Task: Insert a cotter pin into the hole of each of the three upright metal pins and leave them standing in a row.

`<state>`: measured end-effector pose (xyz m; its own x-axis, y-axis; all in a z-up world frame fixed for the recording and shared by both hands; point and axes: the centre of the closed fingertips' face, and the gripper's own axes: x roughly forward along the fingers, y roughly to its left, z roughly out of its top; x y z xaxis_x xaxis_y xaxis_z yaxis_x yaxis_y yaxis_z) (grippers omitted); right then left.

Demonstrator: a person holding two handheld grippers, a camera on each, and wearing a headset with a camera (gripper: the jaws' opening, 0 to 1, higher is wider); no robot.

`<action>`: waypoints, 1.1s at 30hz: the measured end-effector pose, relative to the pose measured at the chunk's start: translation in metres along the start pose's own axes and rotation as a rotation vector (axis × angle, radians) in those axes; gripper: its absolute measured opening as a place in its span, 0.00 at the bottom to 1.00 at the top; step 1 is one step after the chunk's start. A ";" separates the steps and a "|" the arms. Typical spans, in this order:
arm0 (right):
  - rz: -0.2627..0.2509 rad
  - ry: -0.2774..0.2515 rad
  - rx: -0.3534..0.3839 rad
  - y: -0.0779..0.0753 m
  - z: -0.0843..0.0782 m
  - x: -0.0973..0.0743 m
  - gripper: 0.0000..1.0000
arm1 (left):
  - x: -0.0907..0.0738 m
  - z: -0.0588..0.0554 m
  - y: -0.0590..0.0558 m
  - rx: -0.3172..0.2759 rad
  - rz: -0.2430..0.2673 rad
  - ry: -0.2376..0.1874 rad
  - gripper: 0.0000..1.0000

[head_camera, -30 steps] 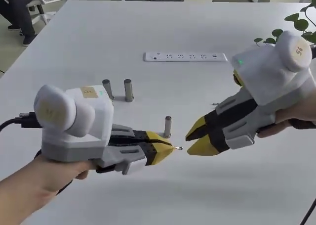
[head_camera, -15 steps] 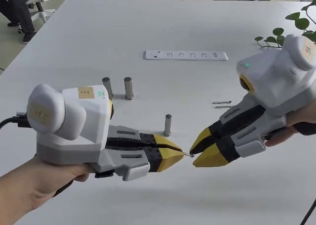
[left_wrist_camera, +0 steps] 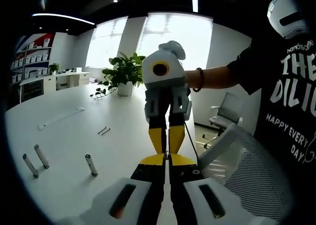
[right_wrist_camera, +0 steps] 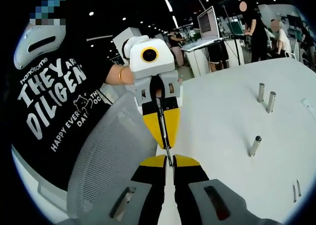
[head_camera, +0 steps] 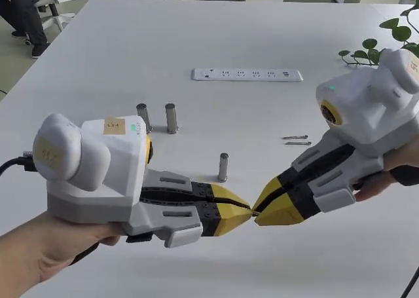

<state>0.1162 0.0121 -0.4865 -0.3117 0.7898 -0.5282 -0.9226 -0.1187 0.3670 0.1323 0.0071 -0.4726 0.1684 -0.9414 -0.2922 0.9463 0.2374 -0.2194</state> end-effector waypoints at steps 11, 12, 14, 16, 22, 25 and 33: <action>-0.001 0.018 -0.097 0.003 0.002 -0.001 0.00 | -0.001 0.000 0.001 0.014 -0.008 -0.004 0.00; -0.008 0.029 -0.115 0.002 0.002 -0.001 0.00 | -0.001 0.000 0.001 0.021 -0.005 -0.004 0.00; -0.013 0.044 -0.126 0.001 0.002 -0.001 0.00 | -0.001 0.000 0.002 0.031 -0.001 -0.002 0.00; -0.025 0.060 -0.140 -0.002 0.001 -0.002 0.00 | 0.000 0.000 0.003 0.033 0.015 -0.003 0.00; -0.062 0.095 -0.183 -0.008 0.002 -0.003 0.00 | 0.001 0.001 0.008 0.051 0.055 -0.004 0.01; -0.080 0.087 -0.181 -0.012 0.003 -0.003 0.00 | -0.001 0.002 0.013 0.029 0.077 -0.014 0.01; -0.170 0.096 -0.180 -0.034 0.003 -0.010 0.00 | -0.007 0.000 0.036 0.015 0.190 -0.033 0.02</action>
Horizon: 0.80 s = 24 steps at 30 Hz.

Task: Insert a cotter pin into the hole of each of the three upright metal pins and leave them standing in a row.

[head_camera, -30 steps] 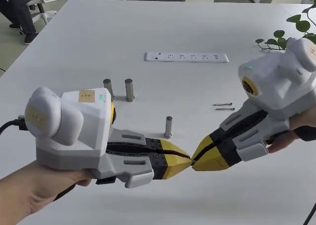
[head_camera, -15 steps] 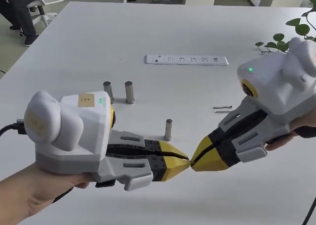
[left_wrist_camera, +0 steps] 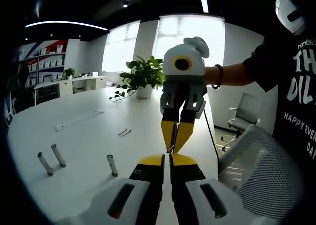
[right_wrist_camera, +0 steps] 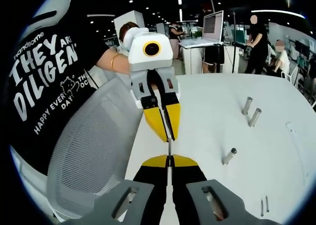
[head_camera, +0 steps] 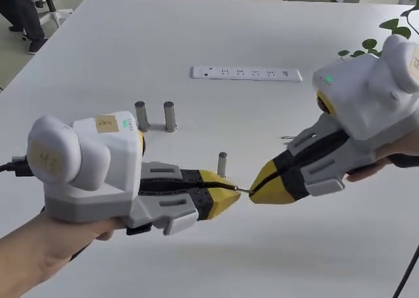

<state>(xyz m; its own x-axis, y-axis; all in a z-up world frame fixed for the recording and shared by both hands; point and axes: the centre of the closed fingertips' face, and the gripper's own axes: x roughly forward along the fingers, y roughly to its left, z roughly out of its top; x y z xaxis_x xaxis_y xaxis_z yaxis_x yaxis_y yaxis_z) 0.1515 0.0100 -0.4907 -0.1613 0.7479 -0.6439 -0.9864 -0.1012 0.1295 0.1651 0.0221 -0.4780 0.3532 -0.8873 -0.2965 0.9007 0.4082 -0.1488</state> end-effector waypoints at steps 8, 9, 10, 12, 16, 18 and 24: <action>-0.062 0.034 0.000 -0.022 -0.012 -0.001 0.00 | 0.003 -0.011 0.021 0.008 0.083 0.007 0.11; -0.074 0.042 0.000 -0.026 -0.014 -0.002 0.00 | 0.004 -0.012 0.025 0.011 0.092 0.008 0.12; -0.083 0.051 -0.002 -0.029 -0.016 -0.002 0.00 | 0.005 -0.014 0.029 0.008 0.105 0.009 0.13; -0.094 0.061 -0.004 -0.035 -0.018 -0.001 0.00 | 0.007 -0.019 0.035 -0.007 0.120 0.015 0.12; -0.121 0.105 -0.018 -0.050 -0.027 0.001 0.00 | 0.011 -0.028 0.049 0.006 0.167 0.038 0.13; -0.114 0.109 -0.014 -0.056 -0.029 0.002 0.00 | 0.014 -0.031 0.054 0.007 0.177 0.046 0.13; -0.110 0.148 -0.017 -0.071 -0.040 0.010 0.00 | 0.029 -0.043 0.077 0.028 0.232 0.071 0.18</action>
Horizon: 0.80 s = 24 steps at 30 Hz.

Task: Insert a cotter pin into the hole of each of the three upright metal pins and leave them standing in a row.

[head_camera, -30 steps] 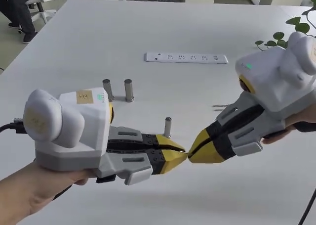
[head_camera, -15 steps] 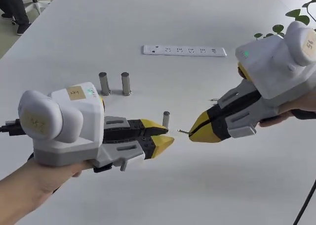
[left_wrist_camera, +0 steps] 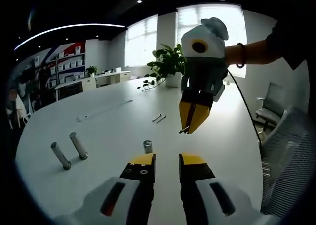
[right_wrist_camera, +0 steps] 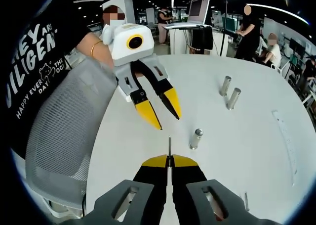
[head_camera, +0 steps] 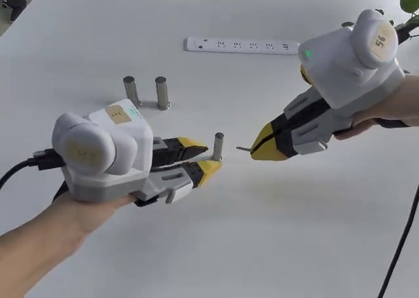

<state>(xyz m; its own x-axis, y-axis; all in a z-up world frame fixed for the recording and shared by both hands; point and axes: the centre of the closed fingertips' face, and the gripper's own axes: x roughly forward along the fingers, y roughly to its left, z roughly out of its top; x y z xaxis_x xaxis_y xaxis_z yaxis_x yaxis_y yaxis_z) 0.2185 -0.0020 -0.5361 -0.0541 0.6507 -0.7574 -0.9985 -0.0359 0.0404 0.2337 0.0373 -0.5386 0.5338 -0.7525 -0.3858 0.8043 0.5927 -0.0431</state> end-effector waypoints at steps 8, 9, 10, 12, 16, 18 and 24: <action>0.002 0.034 -0.020 -0.016 -0.008 0.010 0.00 | 0.019 -0.009 0.015 0.008 0.050 0.017 0.18; 0.002 0.037 -0.023 -0.016 -0.009 0.011 0.00 | 0.020 -0.010 0.017 0.007 0.055 0.019 0.18; 0.001 0.045 -0.027 -0.018 -0.011 0.012 0.00 | 0.021 -0.010 0.017 0.006 0.056 0.020 0.18; -0.007 0.060 -0.037 -0.021 -0.013 0.013 0.00 | 0.024 -0.013 0.021 0.005 0.068 0.025 0.18; -0.020 0.081 -0.044 -0.030 -0.020 0.018 0.00 | 0.029 -0.016 0.025 0.002 0.081 0.027 0.18; -0.029 0.101 -0.050 -0.033 -0.024 0.018 0.00 | 0.031 -0.017 0.027 0.007 0.087 0.029 0.17; -0.037 0.119 -0.051 -0.039 -0.025 0.018 0.00 | 0.039 -0.020 0.030 0.016 0.097 0.033 0.17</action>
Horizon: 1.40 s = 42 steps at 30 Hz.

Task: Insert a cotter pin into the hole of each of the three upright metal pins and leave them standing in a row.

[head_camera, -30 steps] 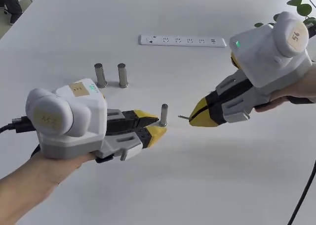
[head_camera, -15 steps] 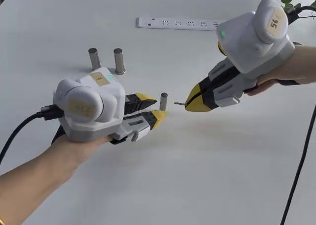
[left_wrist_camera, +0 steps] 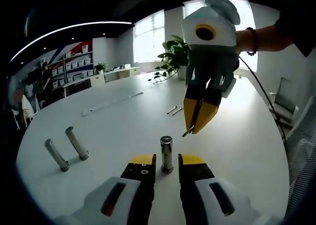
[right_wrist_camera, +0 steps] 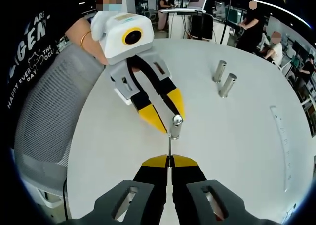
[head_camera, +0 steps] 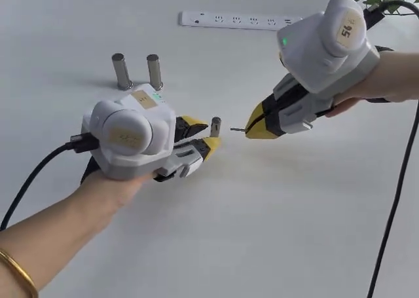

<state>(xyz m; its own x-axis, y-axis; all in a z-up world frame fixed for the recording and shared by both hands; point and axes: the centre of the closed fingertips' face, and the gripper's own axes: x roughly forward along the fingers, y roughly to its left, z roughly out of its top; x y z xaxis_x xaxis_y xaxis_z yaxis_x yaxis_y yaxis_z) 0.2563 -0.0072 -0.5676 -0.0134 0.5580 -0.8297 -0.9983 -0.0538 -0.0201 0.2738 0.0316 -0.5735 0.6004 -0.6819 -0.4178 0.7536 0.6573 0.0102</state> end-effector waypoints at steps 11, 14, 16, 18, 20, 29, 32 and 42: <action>-0.012 0.010 -0.019 -0.007 0.005 0.000 0.00 | 0.010 -0.004 0.000 -0.001 -0.001 0.003 0.13; -0.015 0.018 -0.033 -0.009 0.005 0.000 0.00 | 0.011 -0.006 0.000 0.000 -0.002 0.010 0.12; -0.012 0.020 -0.039 -0.010 0.006 0.001 0.00 | 0.012 -0.008 0.000 -0.005 -0.003 0.016 0.11; -0.009 0.021 -0.045 -0.011 0.006 0.003 0.00 | 0.012 -0.009 0.000 -0.006 -0.003 0.015 0.10; -0.007 0.020 -0.050 -0.011 0.008 0.003 0.00 | 0.013 -0.009 0.000 -0.008 -0.004 0.014 0.10; -0.006 0.034 -0.066 -0.015 0.010 0.005 0.00 | 0.015 -0.010 0.001 -0.012 0.000 0.012 0.08; -0.009 0.043 -0.072 -0.016 0.009 0.006 0.00 | 0.015 -0.010 0.001 -0.016 0.002 0.013 0.07; -0.011 0.057 -0.087 -0.016 0.011 0.009 0.00 | 0.016 -0.009 0.001 -0.025 0.005 0.011 0.07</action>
<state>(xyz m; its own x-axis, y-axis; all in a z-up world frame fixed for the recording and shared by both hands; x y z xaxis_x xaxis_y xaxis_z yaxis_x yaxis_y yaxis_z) 0.2712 0.0076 -0.5687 0.0028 0.5113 -0.8594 -0.9898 -0.1211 -0.0753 0.2820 0.0245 -0.5888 0.6006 -0.6753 -0.4279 0.7437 0.6684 -0.0110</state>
